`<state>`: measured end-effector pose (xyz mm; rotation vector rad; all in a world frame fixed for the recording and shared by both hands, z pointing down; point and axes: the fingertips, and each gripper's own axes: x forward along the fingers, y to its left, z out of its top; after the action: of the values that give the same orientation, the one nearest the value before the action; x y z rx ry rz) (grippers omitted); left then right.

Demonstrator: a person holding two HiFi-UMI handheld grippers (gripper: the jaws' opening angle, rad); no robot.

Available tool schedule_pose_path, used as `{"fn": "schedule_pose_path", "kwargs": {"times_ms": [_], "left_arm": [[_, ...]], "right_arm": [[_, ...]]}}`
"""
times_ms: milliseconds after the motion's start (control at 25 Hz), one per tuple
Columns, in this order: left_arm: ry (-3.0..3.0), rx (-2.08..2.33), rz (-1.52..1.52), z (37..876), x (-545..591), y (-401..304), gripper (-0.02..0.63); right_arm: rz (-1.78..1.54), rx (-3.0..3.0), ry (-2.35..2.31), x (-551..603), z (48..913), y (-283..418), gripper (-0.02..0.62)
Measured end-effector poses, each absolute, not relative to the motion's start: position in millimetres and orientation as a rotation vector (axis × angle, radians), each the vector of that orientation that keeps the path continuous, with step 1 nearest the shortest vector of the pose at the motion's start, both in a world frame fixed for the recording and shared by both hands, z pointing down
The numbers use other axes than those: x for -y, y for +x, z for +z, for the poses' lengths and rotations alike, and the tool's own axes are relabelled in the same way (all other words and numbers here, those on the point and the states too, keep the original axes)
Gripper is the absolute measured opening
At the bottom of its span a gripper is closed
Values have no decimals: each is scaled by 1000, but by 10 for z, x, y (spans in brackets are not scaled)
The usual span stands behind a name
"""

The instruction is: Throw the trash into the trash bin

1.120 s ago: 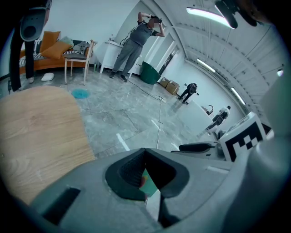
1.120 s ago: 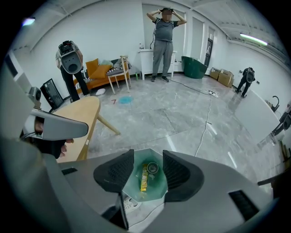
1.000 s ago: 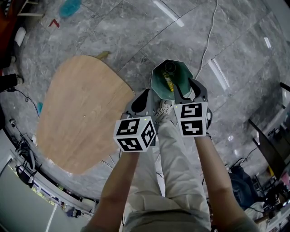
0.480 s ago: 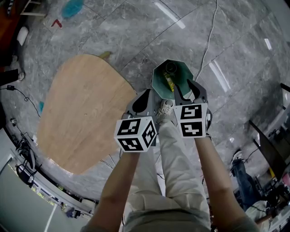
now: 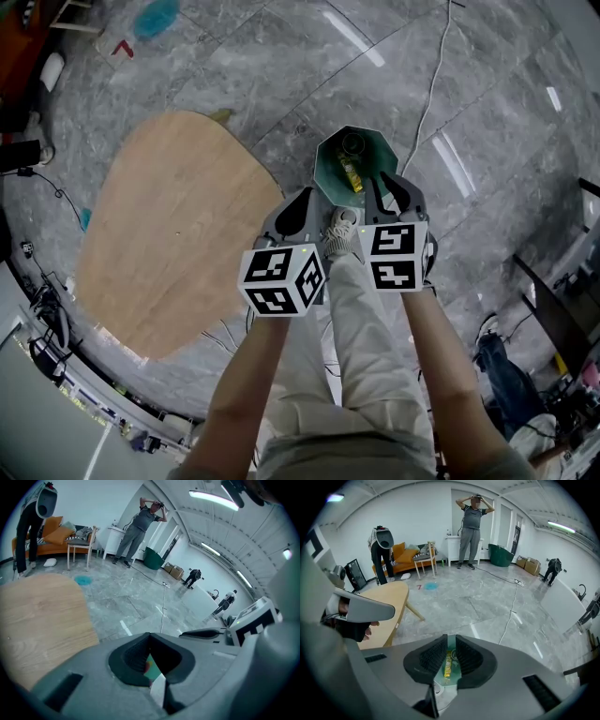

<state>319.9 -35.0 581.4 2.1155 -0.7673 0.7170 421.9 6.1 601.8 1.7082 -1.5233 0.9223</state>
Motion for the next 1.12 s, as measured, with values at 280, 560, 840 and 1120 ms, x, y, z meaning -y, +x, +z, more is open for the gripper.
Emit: {"fn": "schedule_pose_path", "kwargs": {"times_ms": [280,560,840,1120], "left_arm": [[2119,776,701,5768,265,3188,0],[2126,774,692,5734,158,3092,0],[2144,776,663,5631,111,2869,0],[2165,779,668,5572,-50,2472,0]], "right_arm": [[891,1533,1724,-98,5934,4235,17],[871,1539,1741,-174,5857,4160,14],[847,1558,1750,-257,5736,3871,9],[839,1568,1761,-461,5600,3464,9]]}}
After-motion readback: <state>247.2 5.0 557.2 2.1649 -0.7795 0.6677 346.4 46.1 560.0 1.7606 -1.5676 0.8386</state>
